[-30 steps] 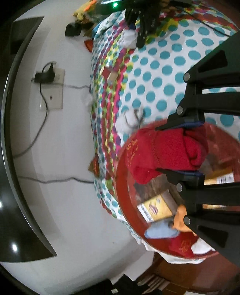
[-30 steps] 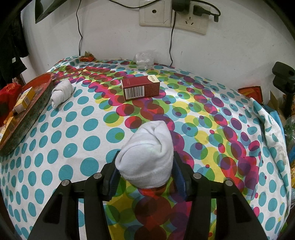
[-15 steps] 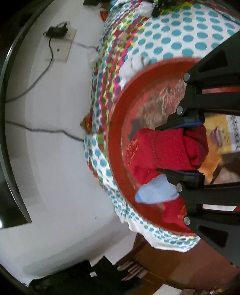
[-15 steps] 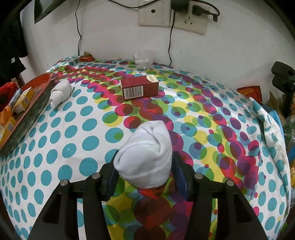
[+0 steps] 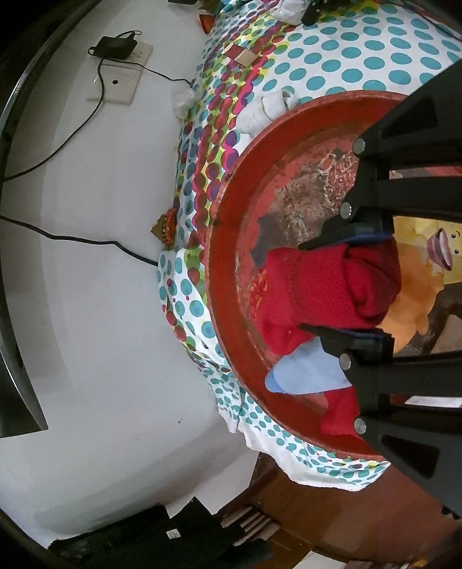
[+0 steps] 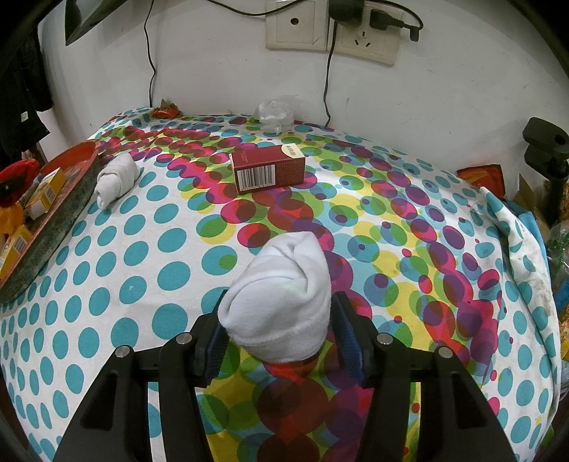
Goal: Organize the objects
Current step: 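Drop the red sock onto the red tray with the left tool while the right holds the white sock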
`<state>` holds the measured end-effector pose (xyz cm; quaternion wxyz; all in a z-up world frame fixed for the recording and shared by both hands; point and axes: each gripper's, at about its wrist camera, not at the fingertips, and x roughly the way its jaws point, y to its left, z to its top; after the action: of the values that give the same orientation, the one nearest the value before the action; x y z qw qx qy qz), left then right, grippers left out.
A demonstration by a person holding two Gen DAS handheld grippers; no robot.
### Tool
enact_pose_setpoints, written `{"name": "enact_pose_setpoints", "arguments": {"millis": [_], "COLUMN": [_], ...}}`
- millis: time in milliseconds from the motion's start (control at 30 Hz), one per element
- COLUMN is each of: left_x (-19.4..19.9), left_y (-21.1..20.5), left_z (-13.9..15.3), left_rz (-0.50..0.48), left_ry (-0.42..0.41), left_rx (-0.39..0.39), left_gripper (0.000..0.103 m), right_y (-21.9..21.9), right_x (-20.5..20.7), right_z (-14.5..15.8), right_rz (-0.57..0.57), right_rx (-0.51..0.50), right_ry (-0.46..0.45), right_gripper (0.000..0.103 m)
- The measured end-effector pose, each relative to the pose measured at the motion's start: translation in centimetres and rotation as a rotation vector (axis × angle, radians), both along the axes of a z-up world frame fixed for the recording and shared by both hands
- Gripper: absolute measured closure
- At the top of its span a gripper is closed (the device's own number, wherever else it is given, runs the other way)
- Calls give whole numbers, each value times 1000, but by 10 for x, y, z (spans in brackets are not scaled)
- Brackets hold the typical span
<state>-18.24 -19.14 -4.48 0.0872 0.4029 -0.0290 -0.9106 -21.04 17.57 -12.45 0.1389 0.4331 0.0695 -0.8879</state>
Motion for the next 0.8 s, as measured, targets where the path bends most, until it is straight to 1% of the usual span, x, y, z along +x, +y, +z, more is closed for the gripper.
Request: {"name": "enact_pose_setpoints", "arguments": {"millis": [133,300,367,433,567,800], "left_x": [-4,-6,-6,-6,-3,5], "left_y": [-3,-7,-8,-8,-4,17], "left_z": [1,6,9,11,13,14], "left_rz": [8,30,33,42,34,-18], "left_ry": [-9,-10,-9,-8,-5,-19], "left_rx": [23,57,63,61,58,44], "left_gripper": [65,58,50,47,47,47], "right_y": [0,-1,-1,-1,-1,0], "right_x": [-1,-1,-1,-1,-1,-2], "right_z": [-1,0,0,0,0,0], "right_rz": [-2,-3,-5,-4,-6,-7], "right_rx": [0,1,1,1,2,2], "right_ry": [0,-1,-1,-1,-1,-1], "right_gripper": [49,48,47,47,47,47]}}
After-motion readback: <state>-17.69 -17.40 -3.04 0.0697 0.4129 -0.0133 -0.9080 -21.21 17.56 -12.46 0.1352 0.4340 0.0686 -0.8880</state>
